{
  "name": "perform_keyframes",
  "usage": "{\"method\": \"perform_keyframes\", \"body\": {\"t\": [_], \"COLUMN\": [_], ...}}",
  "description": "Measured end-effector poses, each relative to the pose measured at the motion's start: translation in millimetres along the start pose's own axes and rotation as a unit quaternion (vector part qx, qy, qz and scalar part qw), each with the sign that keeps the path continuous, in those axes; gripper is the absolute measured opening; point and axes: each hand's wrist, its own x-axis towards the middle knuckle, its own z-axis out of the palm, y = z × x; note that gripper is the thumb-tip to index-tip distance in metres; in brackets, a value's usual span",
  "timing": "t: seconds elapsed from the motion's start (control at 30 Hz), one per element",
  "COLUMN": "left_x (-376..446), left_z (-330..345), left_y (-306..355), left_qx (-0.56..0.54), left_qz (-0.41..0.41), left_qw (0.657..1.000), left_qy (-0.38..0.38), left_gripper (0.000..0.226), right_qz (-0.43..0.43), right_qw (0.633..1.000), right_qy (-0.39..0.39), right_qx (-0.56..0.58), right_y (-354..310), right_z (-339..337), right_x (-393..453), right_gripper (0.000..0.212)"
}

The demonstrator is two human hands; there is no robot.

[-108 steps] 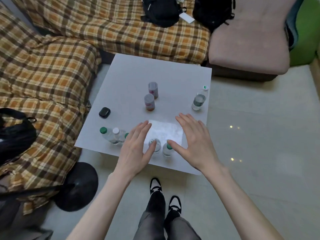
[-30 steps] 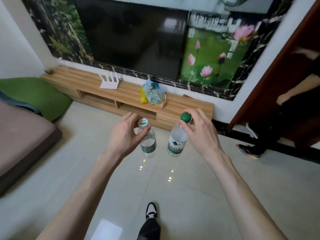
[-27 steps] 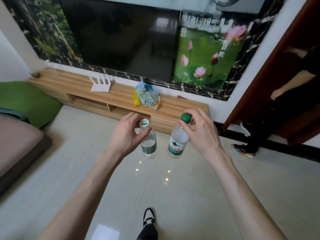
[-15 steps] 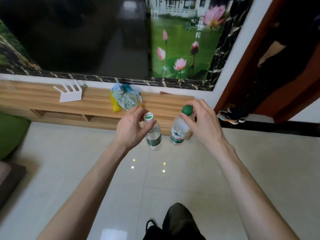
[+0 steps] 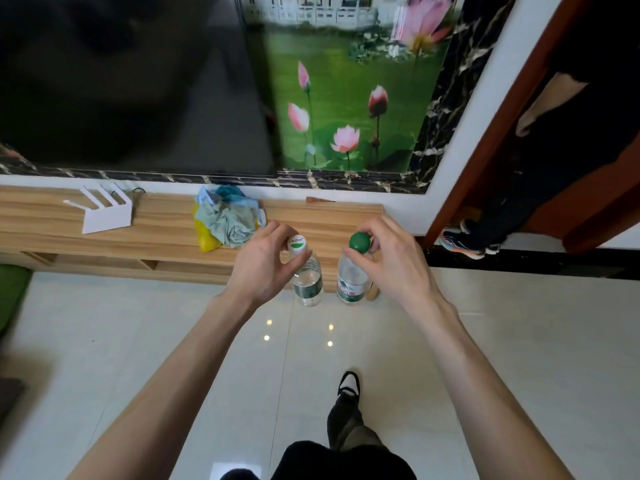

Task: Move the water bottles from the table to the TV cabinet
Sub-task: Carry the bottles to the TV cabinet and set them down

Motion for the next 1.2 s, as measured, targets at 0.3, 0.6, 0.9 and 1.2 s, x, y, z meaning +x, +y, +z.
{"method": "perform_keyframes", "body": {"t": [0.3, 0.6, 0.9, 1.2], "left_x": [98.8, 175.3, 263.8, 336.1], "left_z": [32.3, 50.3, 75.6, 125.8], "left_y": [-24.4, -73.4, -151.4, -229.5], "left_qx": [0.018, 0.042, 0.021, -0.019], "left_qz": [-0.044, -0.081, -0.117, -0.133], "left_qw": [0.999, 0.996, 0.991, 0.985], "left_qy": [-0.011, -0.019, -0.068, -0.105], "left_gripper": [0.032, 0.037, 0.037, 0.035], "right_qz": [-0.004, 0.011, 0.067, 0.103], "right_qw": [0.998, 0.996, 0.99, 0.98], "right_qy": [-0.061, -0.085, -0.121, -0.158], "right_qx": [0.029, 0.004, -0.012, -0.056], "right_y": [64.7, 95.0, 108.8, 135.4], "right_z": [21.1, 58.4, 103.9, 171.1], "right_x": [104.0, 197.7, 291.9, 367.6], "right_gripper": [0.024, 0.024, 0.024, 0.027]}}
